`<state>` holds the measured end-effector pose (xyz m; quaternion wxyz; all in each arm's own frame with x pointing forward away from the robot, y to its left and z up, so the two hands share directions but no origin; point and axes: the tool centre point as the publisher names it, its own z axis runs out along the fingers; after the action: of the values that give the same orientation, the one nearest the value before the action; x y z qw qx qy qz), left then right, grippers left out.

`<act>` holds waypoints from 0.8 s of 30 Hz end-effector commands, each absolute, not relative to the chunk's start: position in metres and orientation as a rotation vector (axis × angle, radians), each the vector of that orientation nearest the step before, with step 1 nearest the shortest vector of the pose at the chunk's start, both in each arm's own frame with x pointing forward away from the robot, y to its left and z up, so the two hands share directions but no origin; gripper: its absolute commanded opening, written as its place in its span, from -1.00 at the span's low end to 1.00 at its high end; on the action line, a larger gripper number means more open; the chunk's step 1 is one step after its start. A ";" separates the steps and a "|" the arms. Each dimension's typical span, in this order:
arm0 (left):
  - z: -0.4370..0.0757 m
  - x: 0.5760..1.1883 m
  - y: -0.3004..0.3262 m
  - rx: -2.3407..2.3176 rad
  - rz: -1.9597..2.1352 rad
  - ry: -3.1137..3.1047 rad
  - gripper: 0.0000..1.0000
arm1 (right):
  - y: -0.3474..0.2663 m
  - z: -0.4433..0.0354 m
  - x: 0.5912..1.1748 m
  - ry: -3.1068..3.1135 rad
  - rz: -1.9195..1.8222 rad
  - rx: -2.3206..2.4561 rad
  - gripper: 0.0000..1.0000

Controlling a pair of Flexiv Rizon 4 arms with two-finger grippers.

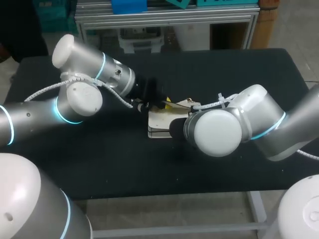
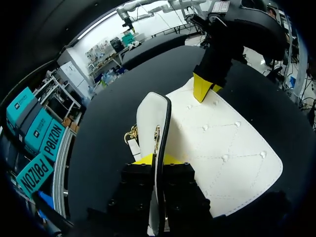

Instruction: Pick up the bag, open it, inspect its contents, close it, and place it on the opposite side

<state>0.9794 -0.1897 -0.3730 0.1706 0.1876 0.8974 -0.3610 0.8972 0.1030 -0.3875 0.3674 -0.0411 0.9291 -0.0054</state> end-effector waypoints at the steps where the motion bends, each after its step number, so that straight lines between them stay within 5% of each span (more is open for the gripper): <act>1: -0.386 0.965 -0.193 0.485 -1.006 2.501 -1.00 | 0.103 -0.396 0.900 2.049 0.013 -0.103 -1.00; 5: -0.383 0.969 -0.193 0.428 -1.028 2.524 -1.00 | 0.103 -0.396 0.900 2.049 0.013 -0.103 -1.00; 7: -0.380 0.969 -0.192 0.415 -1.049 2.525 -0.31 | 0.103 -0.396 0.900 2.049 0.013 -0.103 -1.00; 9: -0.376 0.969 -0.191 0.403 -1.064 2.524 -0.30 | 0.103 -0.396 0.900 2.049 0.013 -0.103 -1.00; 11: -0.371 0.970 -0.189 0.393 -1.068 2.525 -0.04 | 0.103 -0.396 0.900 2.049 0.013 -0.103 -1.00; 16: -0.359 0.972 -0.183 0.371 -1.094 2.530 -0.06 | 0.103 -0.396 0.900 2.049 0.013 -0.103 -1.00; 24: -0.345 0.980 -0.176 0.332 -1.101 2.533 -0.36 | 0.103 -0.396 0.900 2.049 0.013 -0.103 -1.00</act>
<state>0.9805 -0.1787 -0.3491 0.1802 0.1173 0.8951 -0.3906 0.8998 0.1035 -0.3878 0.3688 -0.0410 0.9286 -0.0055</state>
